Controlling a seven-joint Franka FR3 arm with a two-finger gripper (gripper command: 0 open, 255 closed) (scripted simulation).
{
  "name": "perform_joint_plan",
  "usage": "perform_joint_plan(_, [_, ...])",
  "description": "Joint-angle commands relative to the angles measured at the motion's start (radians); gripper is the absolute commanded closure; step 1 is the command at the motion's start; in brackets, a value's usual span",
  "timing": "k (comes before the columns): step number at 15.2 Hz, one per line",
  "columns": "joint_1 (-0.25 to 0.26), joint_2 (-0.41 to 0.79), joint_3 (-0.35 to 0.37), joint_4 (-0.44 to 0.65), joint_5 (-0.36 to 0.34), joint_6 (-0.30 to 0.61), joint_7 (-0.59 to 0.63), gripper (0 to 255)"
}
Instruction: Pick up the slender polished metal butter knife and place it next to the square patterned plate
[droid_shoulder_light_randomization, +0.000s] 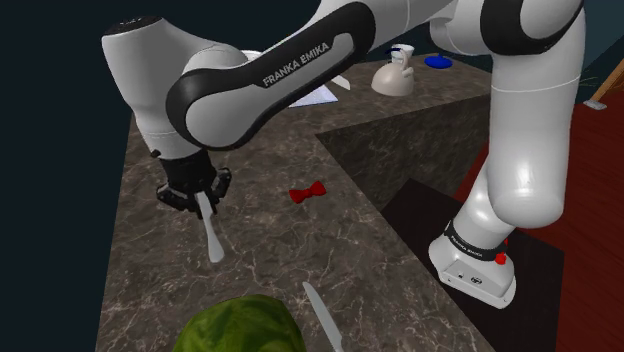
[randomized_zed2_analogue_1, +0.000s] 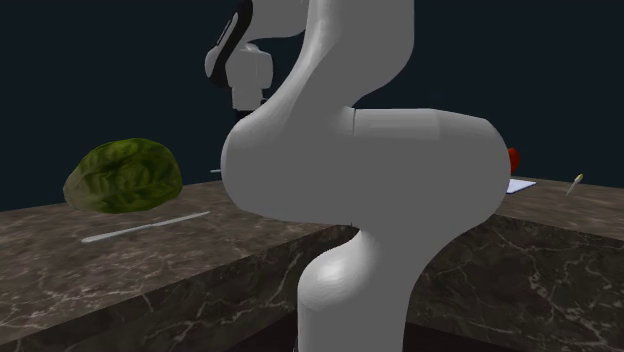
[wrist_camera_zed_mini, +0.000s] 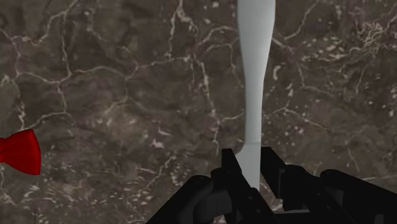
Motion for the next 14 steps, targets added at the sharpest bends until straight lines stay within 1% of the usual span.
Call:
perform_joint_plan(1, [0.001, -0.006, 0.003, 0.021, 0.006, -0.026, -0.003, 255])
perform_joint_plan(3, [0.000, -0.013, 0.006, 0.037, 0.011, -0.048, -0.007, 255])
perform_joint_plan(8, [-0.122, -0.140, 0.001, -0.118, 0.088, 0.007, -0.136, 255])
perform_joint_plan(14, [-0.239, -0.266, -0.034, -0.256, 0.172, 0.048, -0.309, 255])
